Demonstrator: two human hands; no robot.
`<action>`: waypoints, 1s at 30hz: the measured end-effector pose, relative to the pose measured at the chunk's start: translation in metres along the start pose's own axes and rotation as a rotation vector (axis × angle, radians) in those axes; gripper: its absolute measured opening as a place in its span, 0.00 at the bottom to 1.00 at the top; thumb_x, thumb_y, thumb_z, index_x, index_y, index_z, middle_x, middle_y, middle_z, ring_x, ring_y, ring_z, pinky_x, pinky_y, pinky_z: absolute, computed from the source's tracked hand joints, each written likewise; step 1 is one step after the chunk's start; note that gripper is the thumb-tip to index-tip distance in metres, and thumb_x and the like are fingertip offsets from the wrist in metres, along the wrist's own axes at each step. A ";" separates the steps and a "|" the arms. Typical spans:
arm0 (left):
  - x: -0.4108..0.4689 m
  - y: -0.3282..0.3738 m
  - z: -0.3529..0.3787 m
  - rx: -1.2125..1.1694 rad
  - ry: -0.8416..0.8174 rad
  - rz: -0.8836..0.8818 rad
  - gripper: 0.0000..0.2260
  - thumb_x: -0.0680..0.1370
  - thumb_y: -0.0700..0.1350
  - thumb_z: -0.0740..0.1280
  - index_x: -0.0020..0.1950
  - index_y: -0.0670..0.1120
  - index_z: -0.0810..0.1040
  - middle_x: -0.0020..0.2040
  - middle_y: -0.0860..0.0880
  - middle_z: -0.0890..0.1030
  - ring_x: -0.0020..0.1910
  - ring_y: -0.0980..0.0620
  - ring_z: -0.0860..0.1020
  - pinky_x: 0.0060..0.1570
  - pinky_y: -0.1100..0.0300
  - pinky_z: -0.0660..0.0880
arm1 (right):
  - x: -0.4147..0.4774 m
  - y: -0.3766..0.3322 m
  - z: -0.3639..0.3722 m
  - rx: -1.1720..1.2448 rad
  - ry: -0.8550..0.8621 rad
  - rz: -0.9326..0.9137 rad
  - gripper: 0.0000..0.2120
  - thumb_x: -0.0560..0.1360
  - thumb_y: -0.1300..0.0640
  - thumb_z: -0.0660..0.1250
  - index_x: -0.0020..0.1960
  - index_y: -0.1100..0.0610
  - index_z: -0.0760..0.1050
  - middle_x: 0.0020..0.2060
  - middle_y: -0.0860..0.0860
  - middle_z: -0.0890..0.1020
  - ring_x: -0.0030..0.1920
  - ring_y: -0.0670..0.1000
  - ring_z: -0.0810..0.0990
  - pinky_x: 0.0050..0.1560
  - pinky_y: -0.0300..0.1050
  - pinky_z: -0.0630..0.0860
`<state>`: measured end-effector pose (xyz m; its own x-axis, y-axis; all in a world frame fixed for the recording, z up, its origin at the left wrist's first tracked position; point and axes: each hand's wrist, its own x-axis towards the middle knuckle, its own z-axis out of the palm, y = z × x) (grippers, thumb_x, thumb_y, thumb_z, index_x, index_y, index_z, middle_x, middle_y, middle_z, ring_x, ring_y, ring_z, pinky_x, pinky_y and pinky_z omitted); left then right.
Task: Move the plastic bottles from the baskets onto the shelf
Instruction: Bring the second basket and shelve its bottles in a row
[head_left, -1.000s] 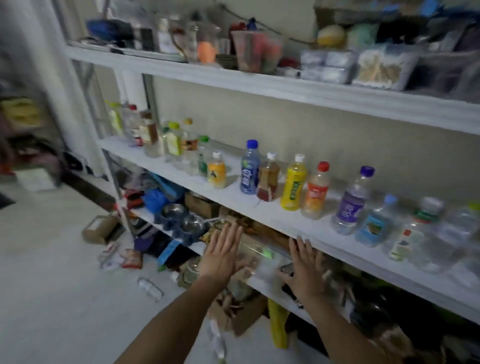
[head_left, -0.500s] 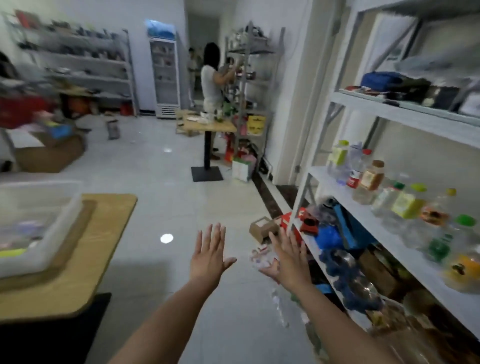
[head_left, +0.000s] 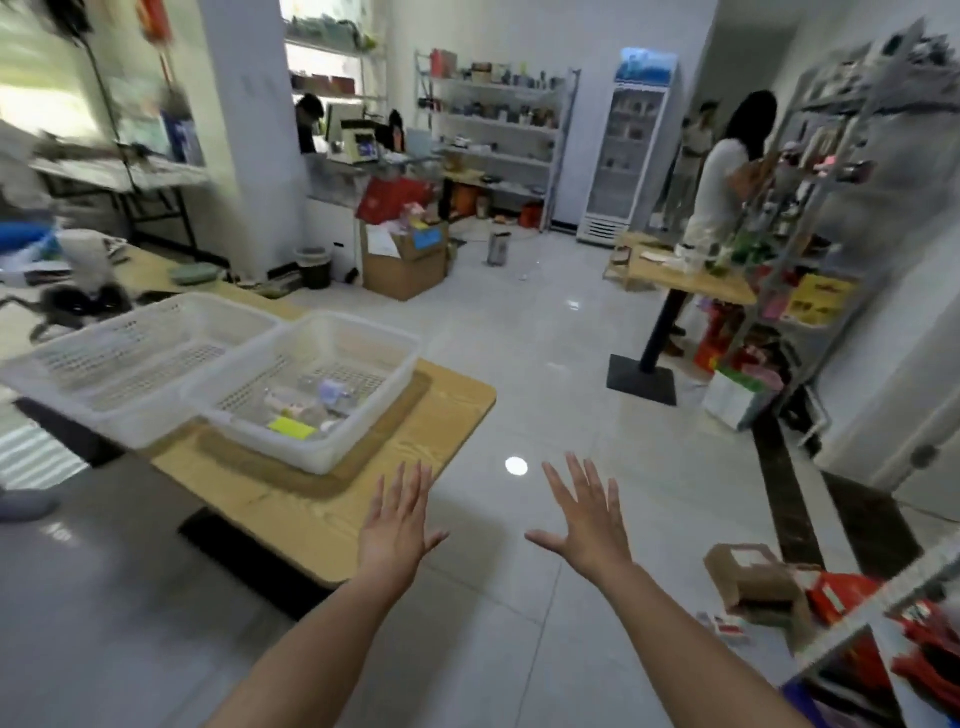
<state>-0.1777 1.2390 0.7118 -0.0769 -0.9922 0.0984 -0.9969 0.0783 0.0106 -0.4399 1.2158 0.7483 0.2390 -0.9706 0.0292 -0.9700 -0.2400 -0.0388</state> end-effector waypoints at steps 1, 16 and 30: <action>0.016 -0.008 0.003 -0.015 -0.002 -0.022 0.49 0.60 0.65 0.76 0.72 0.39 0.64 0.68 0.40 0.74 0.70 0.41 0.67 0.75 0.47 0.41 | 0.020 0.005 0.002 -0.022 0.037 -0.023 0.47 0.64 0.23 0.47 0.75 0.42 0.33 0.77 0.49 0.37 0.74 0.51 0.32 0.72 0.54 0.32; 0.138 -0.059 0.009 0.024 0.024 -0.423 0.39 0.72 0.66 0.47 0.73 0.40 0.61 0.70 0.40 0.71 0.70 0.40 0.63 0.74 0.48 0.44 | 0.239 0.005 0.008 0.061 0.084 -0.365 0.54 0.59 0.18 0.34 0.77 0.47 0.46 0.77 0.51 0.44 0.74 0.51 0.36 0.69 0.53 0.28; 0.129 -0.140 0.018 0.081 -0.039 -0.706 0.42 0.75 0.69 0.40 0.76 0.42 0.32 0.78 0.44 0.49 0.77 0.43 0.54 0.70 0.48 0.29 | 0.318 -0.107 0.016 0.007 -0.015 -0.610 0.46 0.67 0.28 0.59 0.70 0.39 0.31 0.77 0.51 0.39 0.76 0.55 0.37 0.72 0.60 0.37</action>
<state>-0.0483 1.0984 0.7052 0.5889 -0.8060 0.0599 -0.8068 -0.5907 -0.0158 -0.2594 0.9325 0.7459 0.7518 -0.6584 0.0345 -0.6579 -0.7526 -0.0264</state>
